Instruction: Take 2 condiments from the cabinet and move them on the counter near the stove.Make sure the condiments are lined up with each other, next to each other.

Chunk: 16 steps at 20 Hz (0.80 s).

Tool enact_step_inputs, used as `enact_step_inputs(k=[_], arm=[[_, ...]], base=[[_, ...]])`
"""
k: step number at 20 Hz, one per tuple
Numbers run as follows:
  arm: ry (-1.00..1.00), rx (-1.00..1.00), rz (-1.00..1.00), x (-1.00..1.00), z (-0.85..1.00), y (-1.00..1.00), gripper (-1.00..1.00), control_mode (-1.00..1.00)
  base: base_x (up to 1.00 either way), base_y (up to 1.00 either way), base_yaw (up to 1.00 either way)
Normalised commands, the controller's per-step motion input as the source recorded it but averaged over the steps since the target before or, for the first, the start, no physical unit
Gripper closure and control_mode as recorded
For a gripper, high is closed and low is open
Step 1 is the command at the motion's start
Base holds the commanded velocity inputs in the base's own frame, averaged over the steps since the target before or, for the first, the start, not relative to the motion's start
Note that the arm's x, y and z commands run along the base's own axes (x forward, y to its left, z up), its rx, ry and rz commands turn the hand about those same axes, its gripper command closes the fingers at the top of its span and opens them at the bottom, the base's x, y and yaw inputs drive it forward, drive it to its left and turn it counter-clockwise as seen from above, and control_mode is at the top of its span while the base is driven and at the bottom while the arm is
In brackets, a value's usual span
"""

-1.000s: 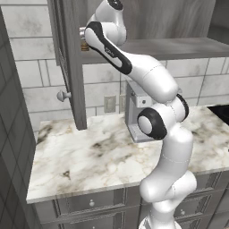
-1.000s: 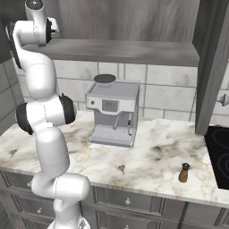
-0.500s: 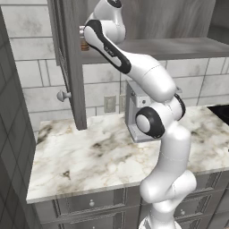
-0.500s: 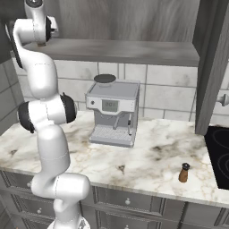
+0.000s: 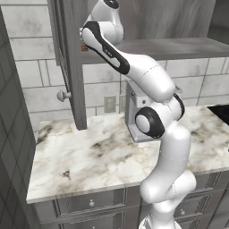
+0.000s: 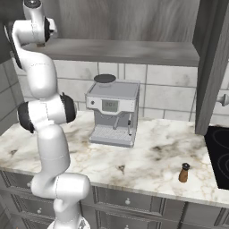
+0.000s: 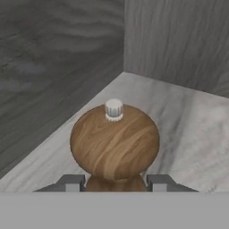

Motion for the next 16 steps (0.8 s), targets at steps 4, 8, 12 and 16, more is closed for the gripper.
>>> enact_step_inputs(k=[4, 8, 12, 16], arm=[[0.0, -0.01, 0.0, -0.41, -0.01, -0.06, 1.0, -1.0], [-0.06, -0.01, 0.0, -0.52, -0.15, -0.17, 1.0, -1.0], [-0.03, 0.0, 0.01, -0.44, -0.45, -0.35, 1.0, -1.0], [-0.06, -0.01, 0.02, -0.5, -0.39, -0.43, 1.0, -1.0]], base=[[0.0, 0.0, 0.0], [0.0, 0.0, 0.0], [0.0, 0.0, 0.0], [0.0, 0.0, 0.0]])
